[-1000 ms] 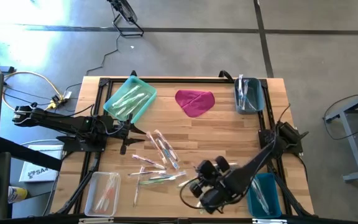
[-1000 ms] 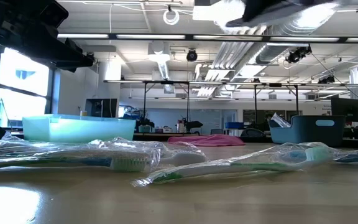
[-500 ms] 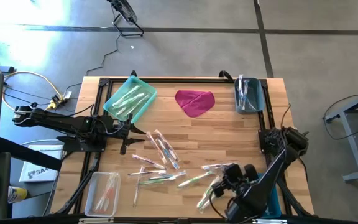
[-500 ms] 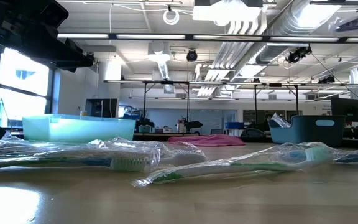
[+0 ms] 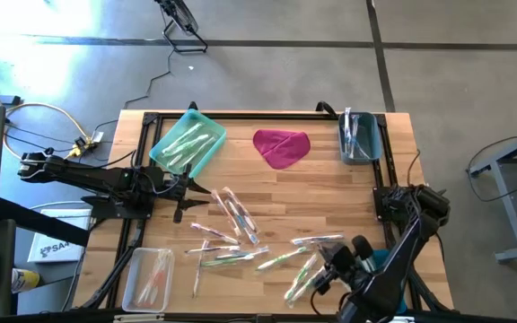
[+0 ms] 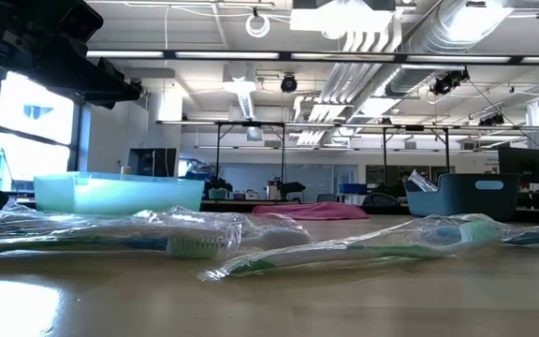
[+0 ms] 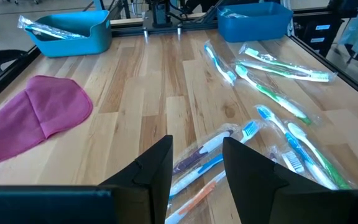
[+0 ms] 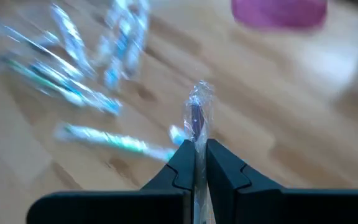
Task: Pick & Place Toothbrushes
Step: Put the purple toothbrush to the dark blue bin bin
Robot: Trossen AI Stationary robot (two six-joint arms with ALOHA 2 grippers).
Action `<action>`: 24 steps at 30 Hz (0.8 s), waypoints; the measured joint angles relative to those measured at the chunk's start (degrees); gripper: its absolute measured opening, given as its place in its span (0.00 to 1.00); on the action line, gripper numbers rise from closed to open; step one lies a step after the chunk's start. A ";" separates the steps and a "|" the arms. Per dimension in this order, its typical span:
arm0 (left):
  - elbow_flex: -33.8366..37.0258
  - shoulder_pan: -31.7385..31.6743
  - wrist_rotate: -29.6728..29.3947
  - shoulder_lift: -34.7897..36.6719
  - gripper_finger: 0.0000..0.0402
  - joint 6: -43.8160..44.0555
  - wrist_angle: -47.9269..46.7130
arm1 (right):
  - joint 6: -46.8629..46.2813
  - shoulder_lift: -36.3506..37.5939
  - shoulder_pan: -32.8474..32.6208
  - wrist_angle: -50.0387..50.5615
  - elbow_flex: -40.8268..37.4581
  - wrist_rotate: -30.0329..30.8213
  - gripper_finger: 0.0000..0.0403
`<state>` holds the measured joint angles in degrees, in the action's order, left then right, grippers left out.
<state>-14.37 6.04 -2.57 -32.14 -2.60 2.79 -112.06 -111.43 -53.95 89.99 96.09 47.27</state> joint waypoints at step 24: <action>0.00 -0.02 0.00 0.00 0.34 -0.08 0.11 | 18.50 8.40 4.83 0.05 -6.27 9.09 0.03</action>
<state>-14.37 6.02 -2.57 -32.14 -2.68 2.90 -93.56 -103.03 -49.11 90.04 89.82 56.36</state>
